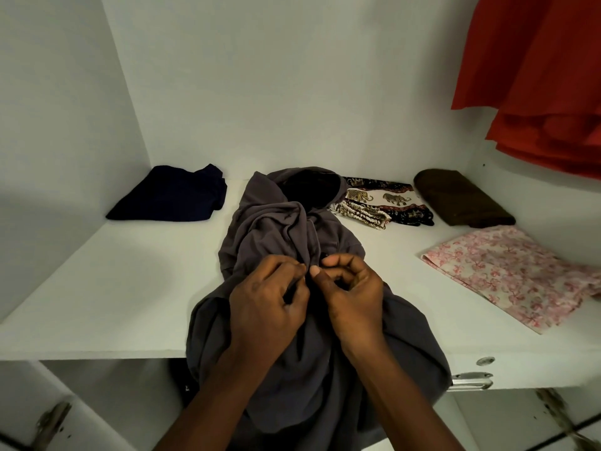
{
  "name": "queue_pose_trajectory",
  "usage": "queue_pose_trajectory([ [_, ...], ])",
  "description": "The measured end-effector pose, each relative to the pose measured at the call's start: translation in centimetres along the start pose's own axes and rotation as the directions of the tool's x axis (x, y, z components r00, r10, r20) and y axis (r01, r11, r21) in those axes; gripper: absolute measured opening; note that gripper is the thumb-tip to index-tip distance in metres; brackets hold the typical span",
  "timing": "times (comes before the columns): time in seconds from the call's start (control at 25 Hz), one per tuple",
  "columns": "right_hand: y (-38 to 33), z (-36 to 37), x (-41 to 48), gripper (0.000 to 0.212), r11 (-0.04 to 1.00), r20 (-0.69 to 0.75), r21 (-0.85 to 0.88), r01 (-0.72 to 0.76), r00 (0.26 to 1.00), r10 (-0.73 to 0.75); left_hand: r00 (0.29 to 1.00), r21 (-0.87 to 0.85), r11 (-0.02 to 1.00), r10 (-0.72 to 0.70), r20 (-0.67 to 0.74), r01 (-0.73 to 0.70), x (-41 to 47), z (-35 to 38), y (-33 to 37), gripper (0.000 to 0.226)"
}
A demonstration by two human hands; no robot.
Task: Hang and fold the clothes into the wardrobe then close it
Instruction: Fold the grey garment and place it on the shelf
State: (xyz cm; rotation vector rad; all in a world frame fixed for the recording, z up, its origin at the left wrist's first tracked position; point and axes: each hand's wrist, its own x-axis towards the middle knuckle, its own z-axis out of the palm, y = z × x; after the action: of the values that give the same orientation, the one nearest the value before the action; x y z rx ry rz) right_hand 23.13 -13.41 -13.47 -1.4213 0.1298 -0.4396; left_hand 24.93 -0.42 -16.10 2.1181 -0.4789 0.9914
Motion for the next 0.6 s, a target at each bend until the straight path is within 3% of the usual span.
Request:
queue_pose_trajectory([
  [0.32,-0.5,0.2,0.8,0.013,0.998,-0.013,0.008,-0.057,0.998,0.057,0.975,-0.017,0.993,-0.113,0.192,0.119,0.5,-0.8,0.0,0.024],
  [0.4,-0.7,0.2,0.9,0.013,0.993,-0.020,-0.102,0.058,0.998,-0.060,0.963,0.130,0.988,-0.113,0.245,0.083,0.4,-2.2,-0.3,0.026],
  [0.48,-1.4,-0.2,1.3,0.016,0.939,-0.019,-0.257,0.226,0.971,-0.239,0.951,0.181,0.972,-0.193,0.240,0.152,0.8,-4.6,-0.7,0.016],
  [0.6,-3.0,-1.5,3.0,0.020,0.745,0.161,-0.472,0.471,0.877,-0.452,0.899,-0.020,0.931,-0.345,0.268,0.363,1.6,-8.7,-1.3,0.020],
])
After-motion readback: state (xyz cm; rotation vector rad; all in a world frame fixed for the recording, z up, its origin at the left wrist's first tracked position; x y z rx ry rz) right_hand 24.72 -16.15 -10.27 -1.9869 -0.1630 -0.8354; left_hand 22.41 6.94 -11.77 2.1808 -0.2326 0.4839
